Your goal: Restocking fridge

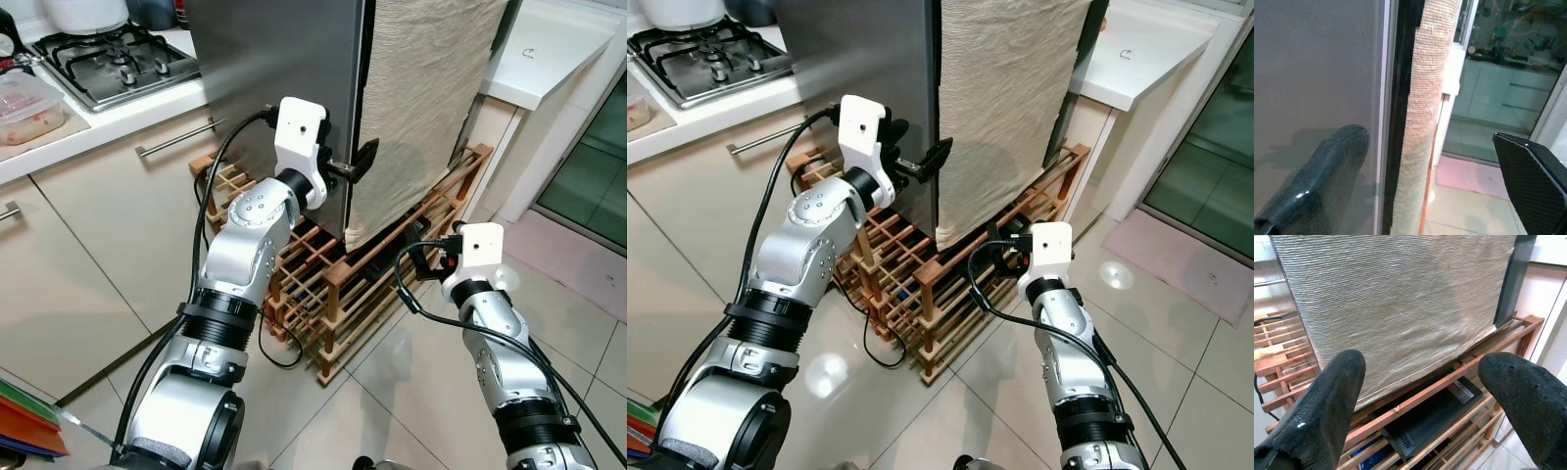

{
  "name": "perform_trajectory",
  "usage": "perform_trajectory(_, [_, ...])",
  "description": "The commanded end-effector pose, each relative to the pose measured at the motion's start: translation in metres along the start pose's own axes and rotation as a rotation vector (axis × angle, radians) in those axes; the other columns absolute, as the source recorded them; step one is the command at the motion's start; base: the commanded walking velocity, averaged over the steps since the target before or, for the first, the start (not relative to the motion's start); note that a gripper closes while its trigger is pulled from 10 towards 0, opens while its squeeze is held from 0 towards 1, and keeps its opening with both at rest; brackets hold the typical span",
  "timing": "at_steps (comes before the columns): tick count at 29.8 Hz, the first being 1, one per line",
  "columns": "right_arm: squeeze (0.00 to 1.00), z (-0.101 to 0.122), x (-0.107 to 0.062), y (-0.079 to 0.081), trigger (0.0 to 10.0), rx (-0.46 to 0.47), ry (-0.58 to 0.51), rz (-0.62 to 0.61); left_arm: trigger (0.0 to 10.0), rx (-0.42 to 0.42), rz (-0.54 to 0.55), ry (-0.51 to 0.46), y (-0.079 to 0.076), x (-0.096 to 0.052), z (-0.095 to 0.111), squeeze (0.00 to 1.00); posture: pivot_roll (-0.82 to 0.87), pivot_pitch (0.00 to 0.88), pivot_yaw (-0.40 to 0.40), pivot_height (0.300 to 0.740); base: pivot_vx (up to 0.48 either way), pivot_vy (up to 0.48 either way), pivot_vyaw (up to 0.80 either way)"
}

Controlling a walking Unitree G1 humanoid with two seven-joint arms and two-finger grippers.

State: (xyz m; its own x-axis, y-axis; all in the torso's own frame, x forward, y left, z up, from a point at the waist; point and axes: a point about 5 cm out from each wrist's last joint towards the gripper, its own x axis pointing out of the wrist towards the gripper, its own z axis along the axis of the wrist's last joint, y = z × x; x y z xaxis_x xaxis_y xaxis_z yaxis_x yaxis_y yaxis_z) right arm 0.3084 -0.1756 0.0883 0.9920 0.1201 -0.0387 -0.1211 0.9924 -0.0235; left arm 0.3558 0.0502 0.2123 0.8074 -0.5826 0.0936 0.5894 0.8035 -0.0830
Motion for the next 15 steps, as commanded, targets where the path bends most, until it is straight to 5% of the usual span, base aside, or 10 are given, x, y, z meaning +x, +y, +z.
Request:
perform_trajectory(1, [0.00, 0.001, 0.001, -0.001, 10.0, -0.006, -0.006, 0.001, 10.0, 0.014, -0.015, 0.005, -0.003, 0.001, 0.002, 0.00, -0.06, 0.011, 0.003, 0.740, 0.000, 0.000, 0.00])
perform_trajectory(15, [0.00, 0.001, 0.000, -0.004, 10.0, 0.014, -0.007, -0.004, 10.0, -0.009, -0.070, 0.035, -0.012, 0.014, -0.004, 0.00, -0.08, 0.011, 0.014, 0.740, 0.000, 0.000, 0.00])
